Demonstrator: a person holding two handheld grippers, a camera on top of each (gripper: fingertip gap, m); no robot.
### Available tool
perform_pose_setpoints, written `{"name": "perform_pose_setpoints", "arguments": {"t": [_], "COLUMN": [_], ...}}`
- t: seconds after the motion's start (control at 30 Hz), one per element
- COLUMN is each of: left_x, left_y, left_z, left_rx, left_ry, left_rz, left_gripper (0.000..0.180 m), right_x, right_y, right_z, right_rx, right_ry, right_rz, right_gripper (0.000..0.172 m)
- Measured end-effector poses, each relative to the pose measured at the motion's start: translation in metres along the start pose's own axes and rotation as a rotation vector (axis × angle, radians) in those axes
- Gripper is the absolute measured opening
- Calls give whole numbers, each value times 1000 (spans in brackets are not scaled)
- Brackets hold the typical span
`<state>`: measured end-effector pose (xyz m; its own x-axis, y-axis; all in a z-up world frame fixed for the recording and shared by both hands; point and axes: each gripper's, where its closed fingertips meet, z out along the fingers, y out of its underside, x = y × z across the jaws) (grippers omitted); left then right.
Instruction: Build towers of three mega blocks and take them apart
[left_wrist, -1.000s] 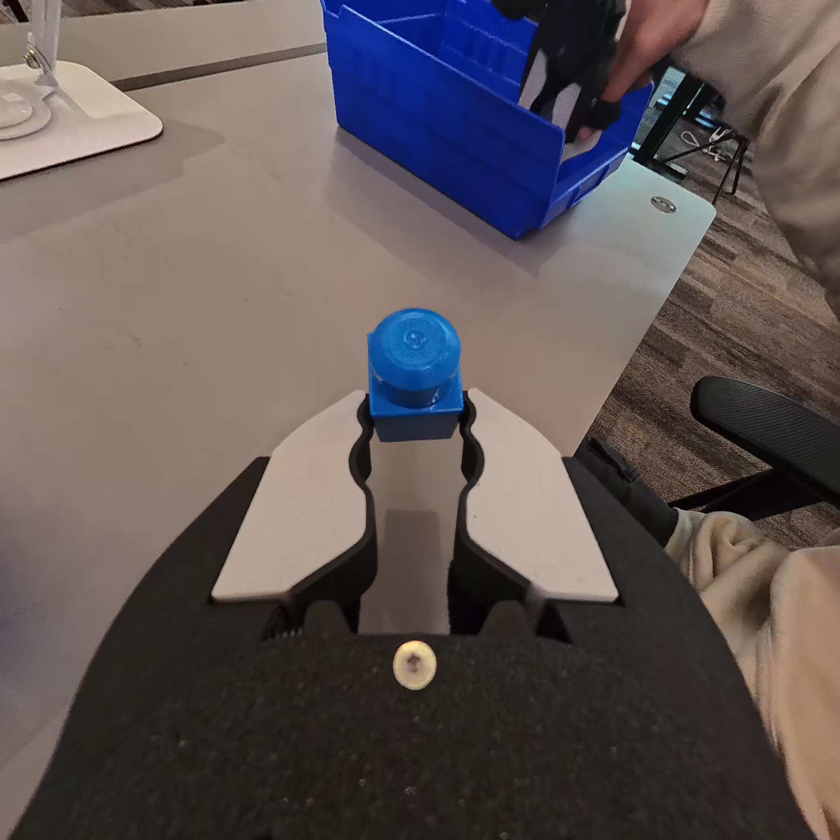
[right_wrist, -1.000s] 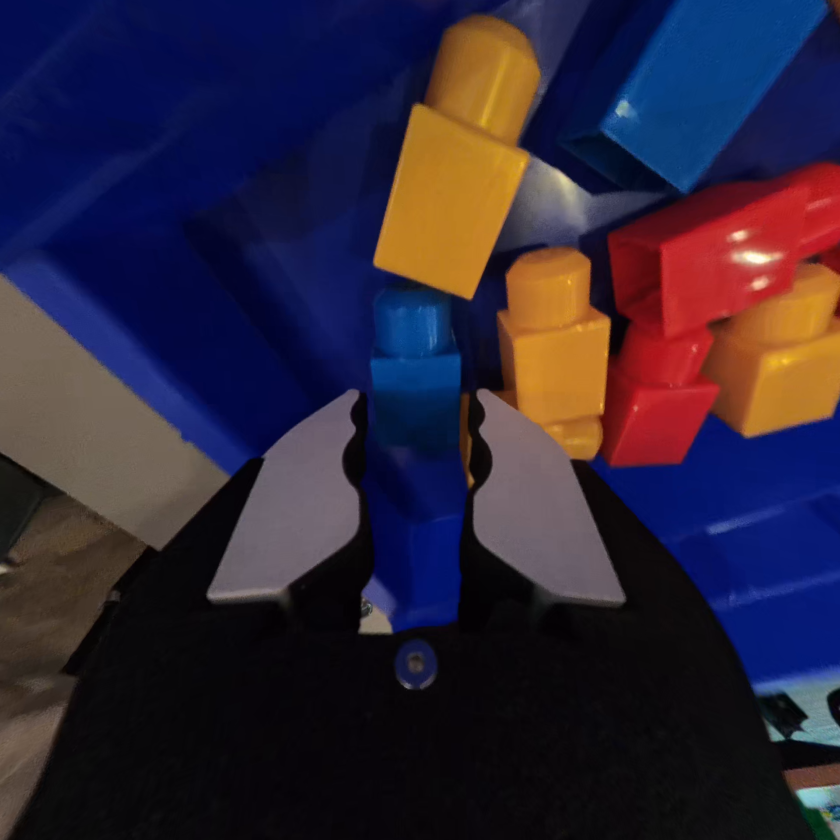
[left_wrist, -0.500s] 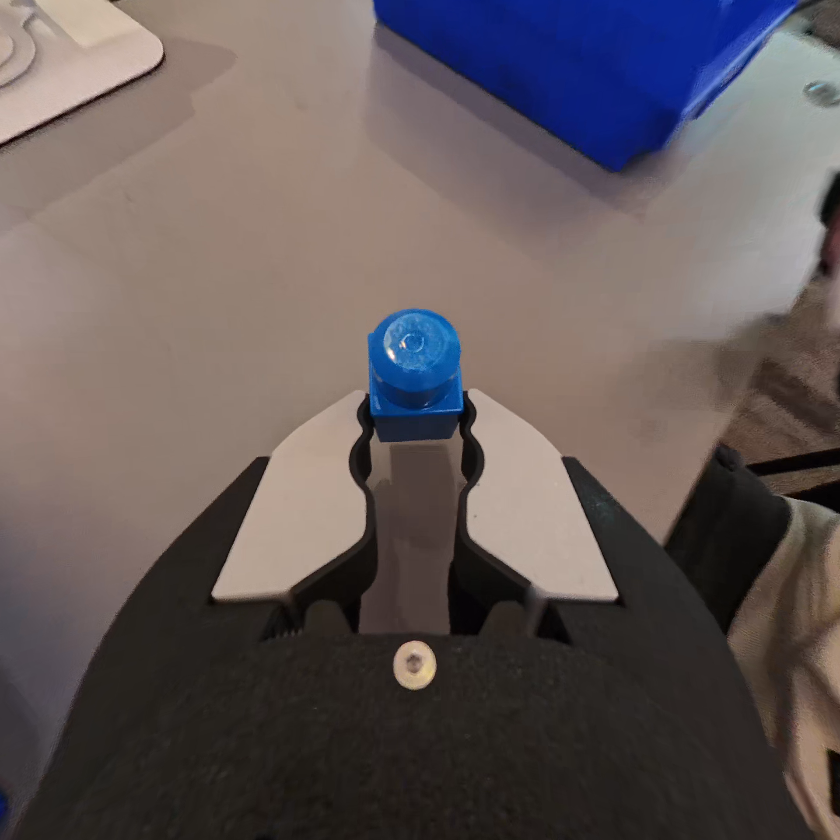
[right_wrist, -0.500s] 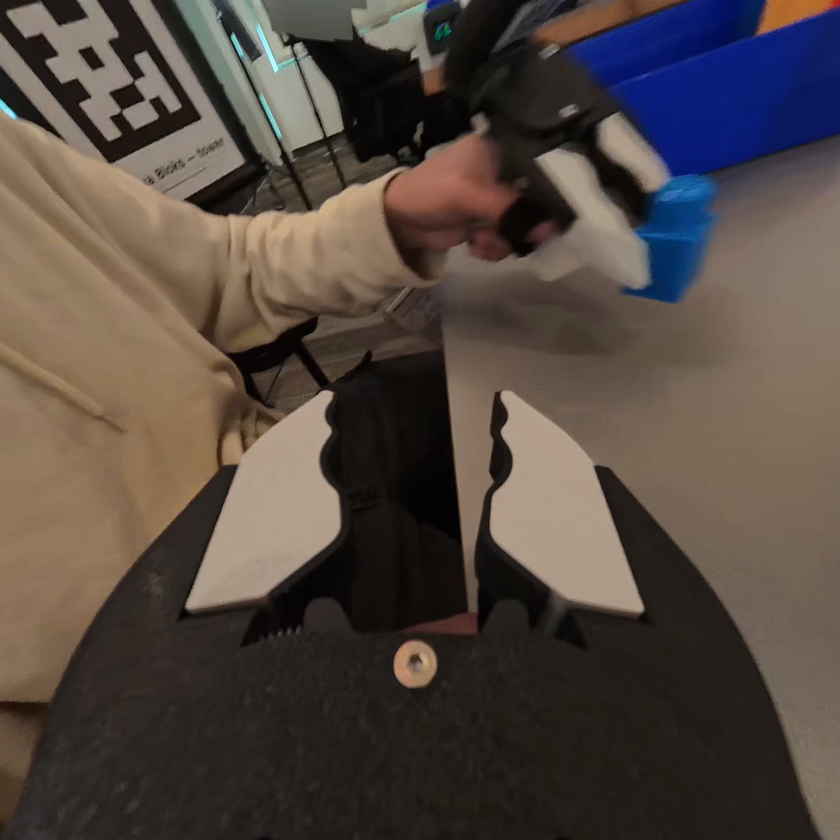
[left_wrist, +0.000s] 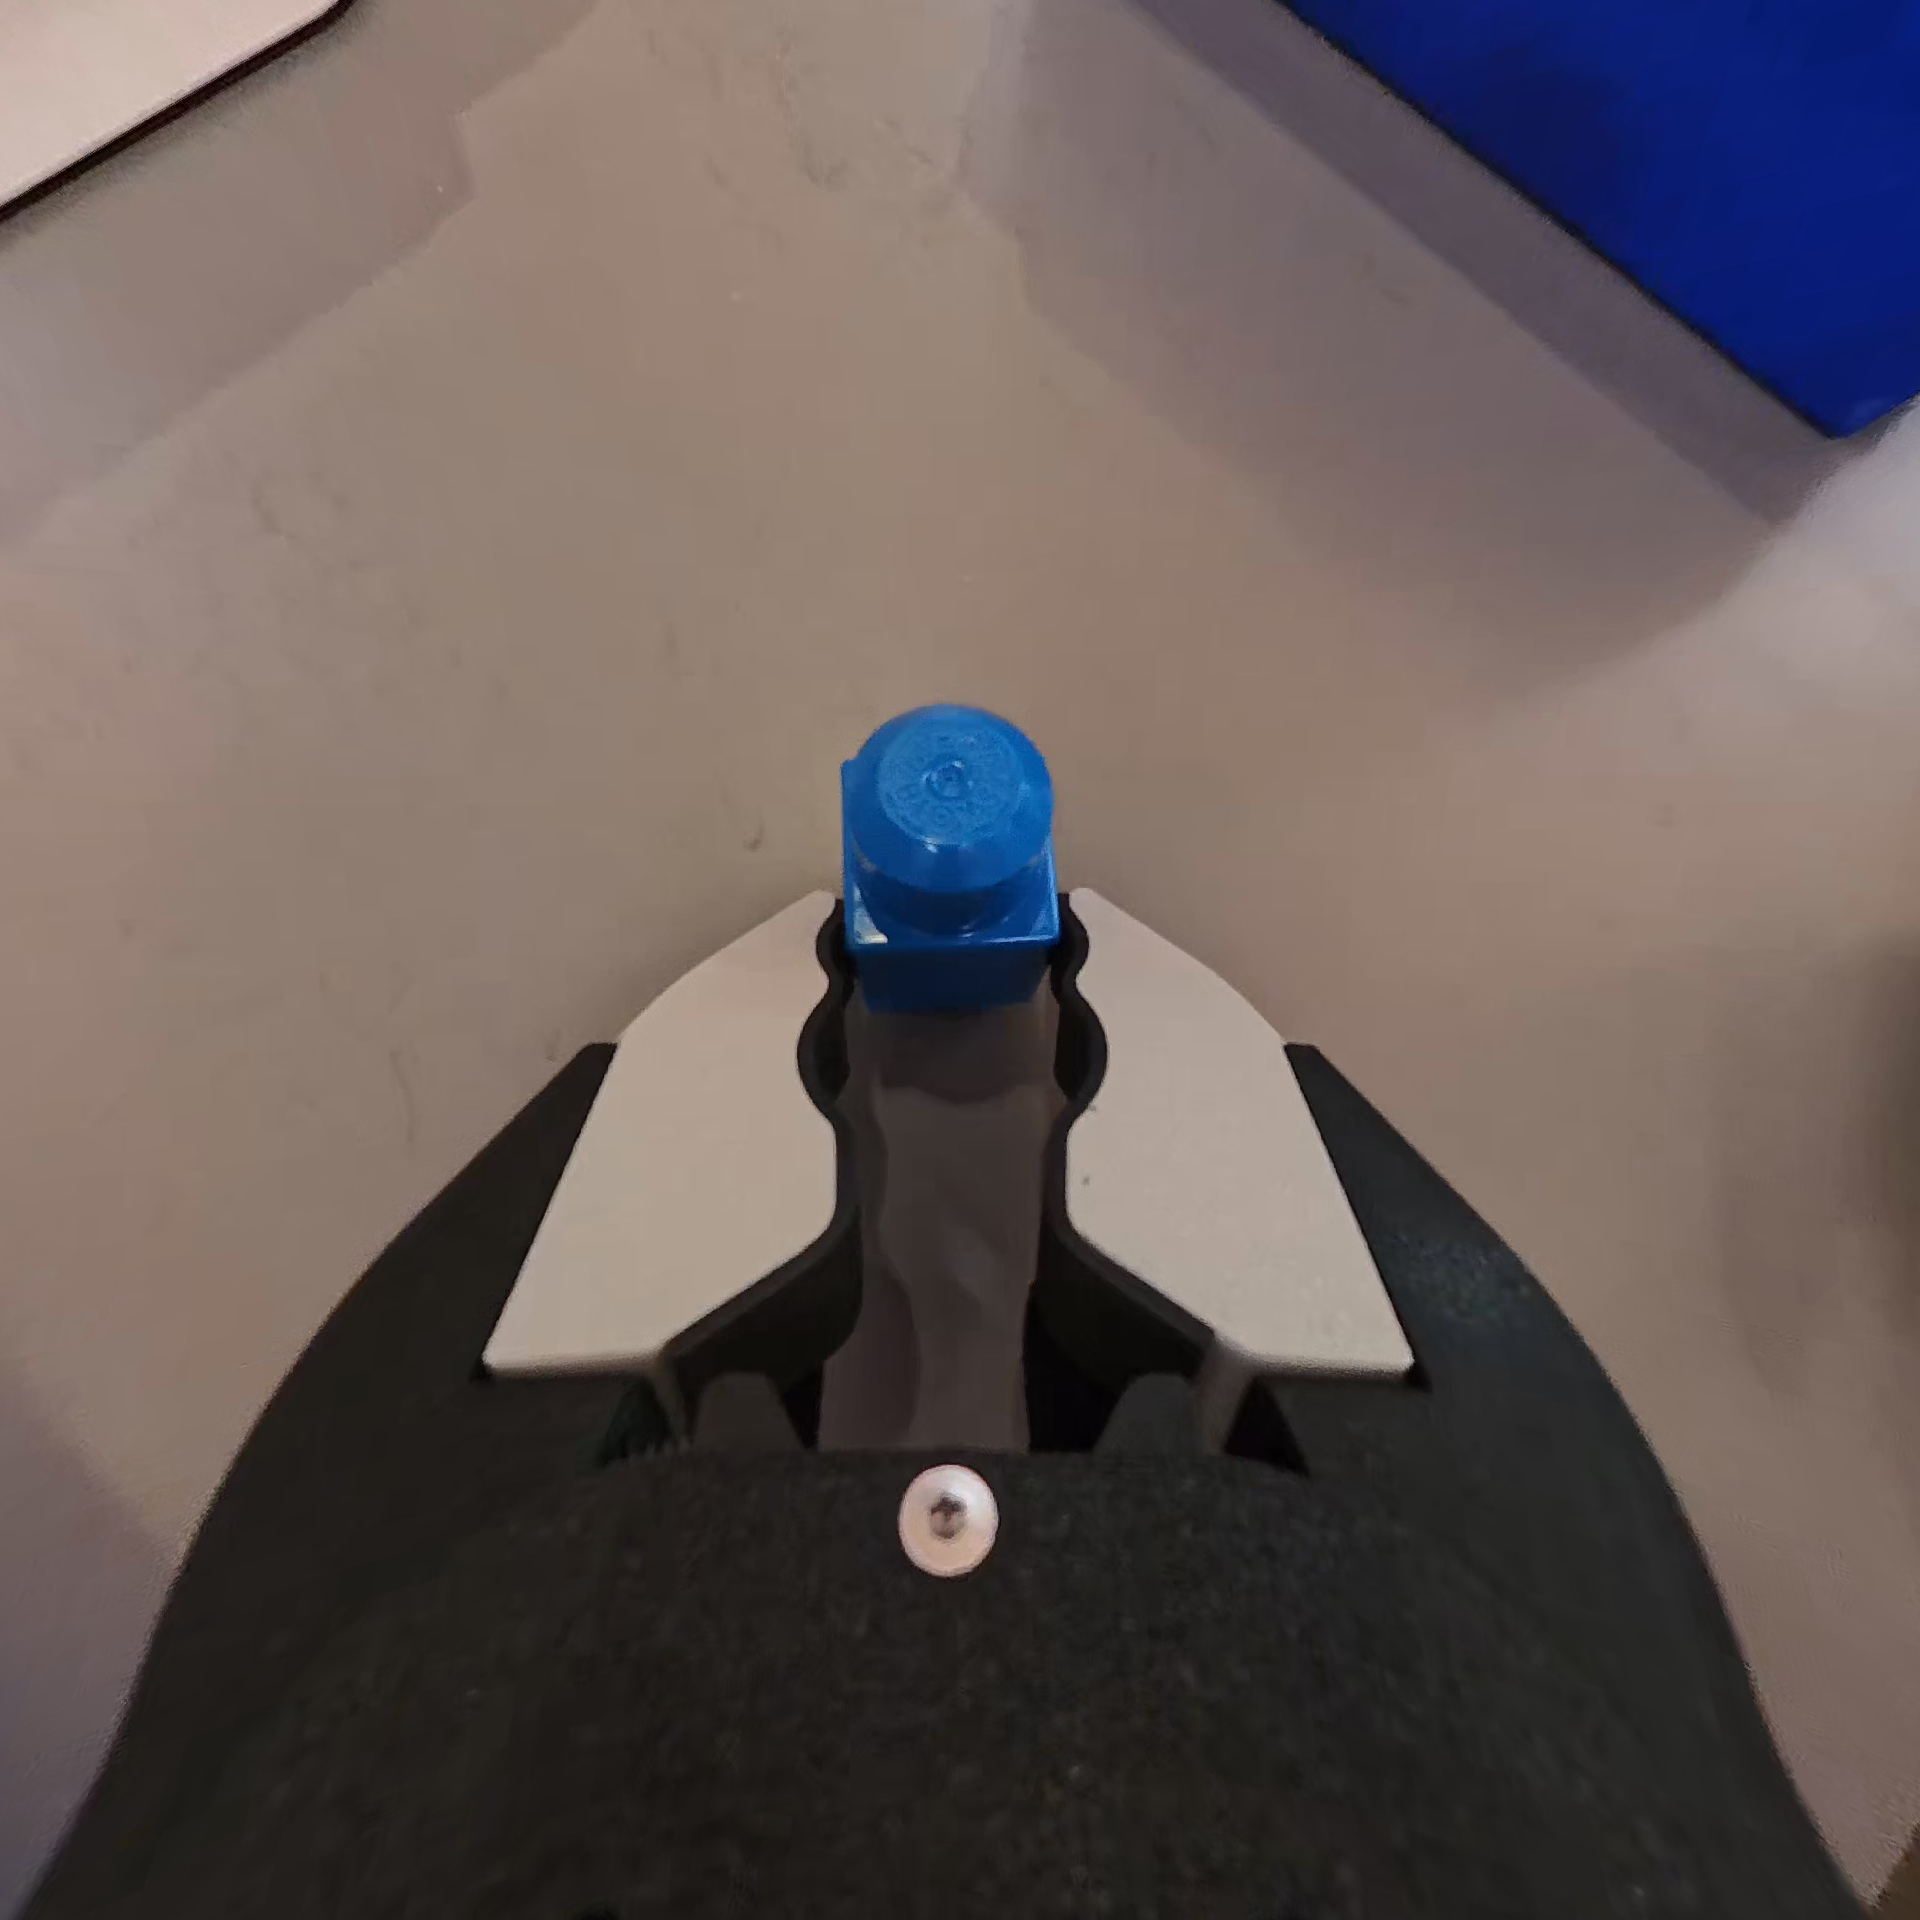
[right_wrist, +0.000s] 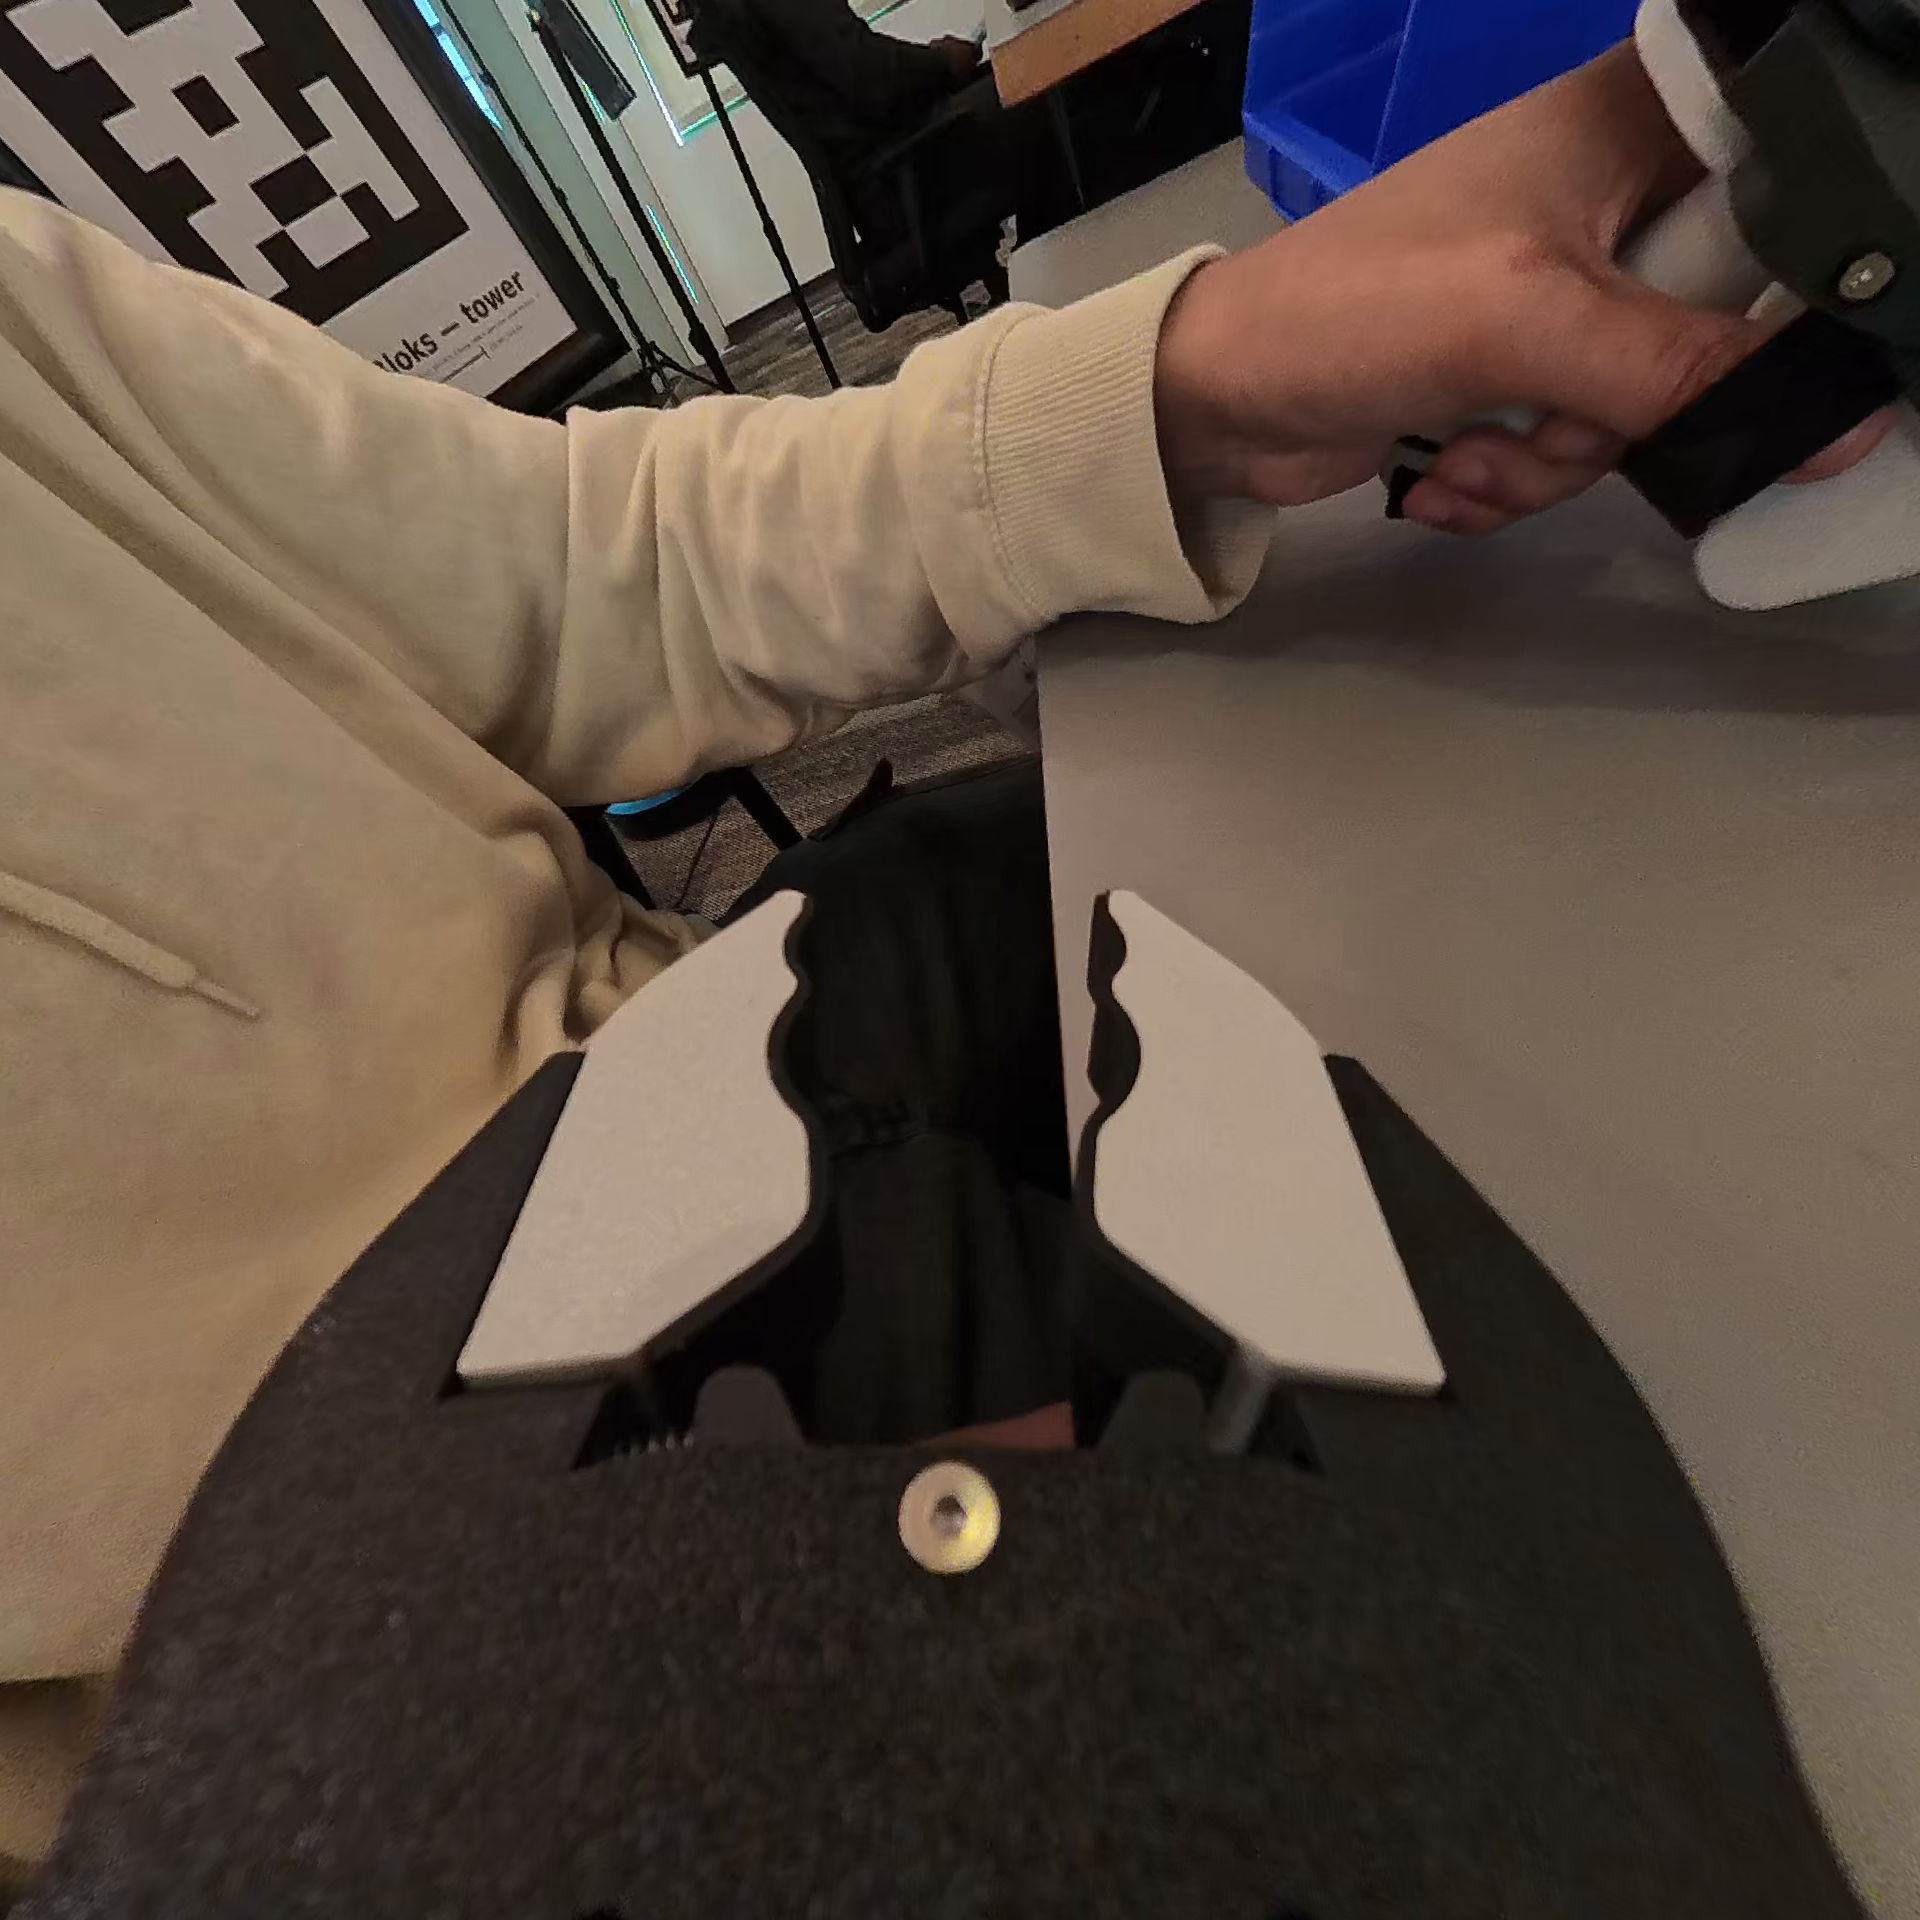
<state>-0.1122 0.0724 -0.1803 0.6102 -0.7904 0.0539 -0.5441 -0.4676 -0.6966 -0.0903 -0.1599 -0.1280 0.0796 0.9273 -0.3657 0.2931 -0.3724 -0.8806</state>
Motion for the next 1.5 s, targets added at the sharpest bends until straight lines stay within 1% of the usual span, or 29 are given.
{"name": "perform_pose_setpoints", "arguments": {"t": [0.03,0.07,0.1,0.13,0.17,0.2,0.27,0.37,0.4,0.43,0.47,0.5,0.57,0.63,0.7,0.77,0.9,1.0,1.13,1.17,1.2,1.27,1.33,1.4,1.47,1.5], "left_x": [0,0,0,2,4,5,7,12,16,21,26,29,34,36,31,32,45,51,58,60,62,64,66,65,64,64], "left_y": [1,2,2,3,3,4,8,22,29,36,43,52,68,77,78,77,82,84,79,78,77,78,79,80,80,79], "left_z": [2,3,3,3,0,-4,-22,-63,-77,-89,-99,-107,-119,-130,-138,-143,-145,-149,-156,-157,-158,-157,-154,-153,-154,-155], "left_rx": [-5,-8,-8,-6,-8,-5,16,82,114,146,172,187,192,187,208,219,214,207,222,228,229,225,215,208,212,215], "left_ry": [3,1,2,16,26,27,28,52,72,94,114,125,122,103,53,43,49,28,18,22,29,36,36,29,28,31], "left_rz": [2,3,5,8,6,2,16,11,-12,-43,-73,-98,-117,-102,-91,-90,-55,-11,25,26,27,29,36,40,37,32], "left_gripper": [36,37,37,39,47,50,55,63,62,61,59,59,59,58,55,55,54,54,54,54,54,54,54,54,54,54], "right_x": [2,5,11,14,19,28,50,85,95,104,115,127,148,174,194,212,225,230,238,237,237,242,236,230,213,204], "right_y": [1,0,-2,-5,-8,-12,-20,-32,-38,-45,-52,-59,-74,-80,-79,-74,-72,-67,-51,-47,-44,-47,-49,-64,-89,-103], "right_z": [0,-1,-2,-3,-5,-9,-21,-44,-49,-50,-49,-45,-27,-13,-1,0,11,22,23,26,28,28,33,29,21,11], "right_rx": [-4,-1,10,21,31,44,67,46,28,0,-39,-90,-221,-379,-518,-663,-772,-799,-844,-850,-850,-828,-806,-749,-679,-651], "right_ry": [13,41,77,99,130,197,373,673,754,800,845,868,843,843,821,847,863,881,909,888,863,863,809,805,779,787], "right_rz": [-5,-9,-4,2,8,5,0,37,71,106,138,180,203,222,263,283,337,349,402,419,424,413,420,365,296,251], "right_gripper": [49,53,59,61,61,61,61,62,63,69,70,67,64,65,65,65,63,62,60,55,37,36,36,36,36,36]}}
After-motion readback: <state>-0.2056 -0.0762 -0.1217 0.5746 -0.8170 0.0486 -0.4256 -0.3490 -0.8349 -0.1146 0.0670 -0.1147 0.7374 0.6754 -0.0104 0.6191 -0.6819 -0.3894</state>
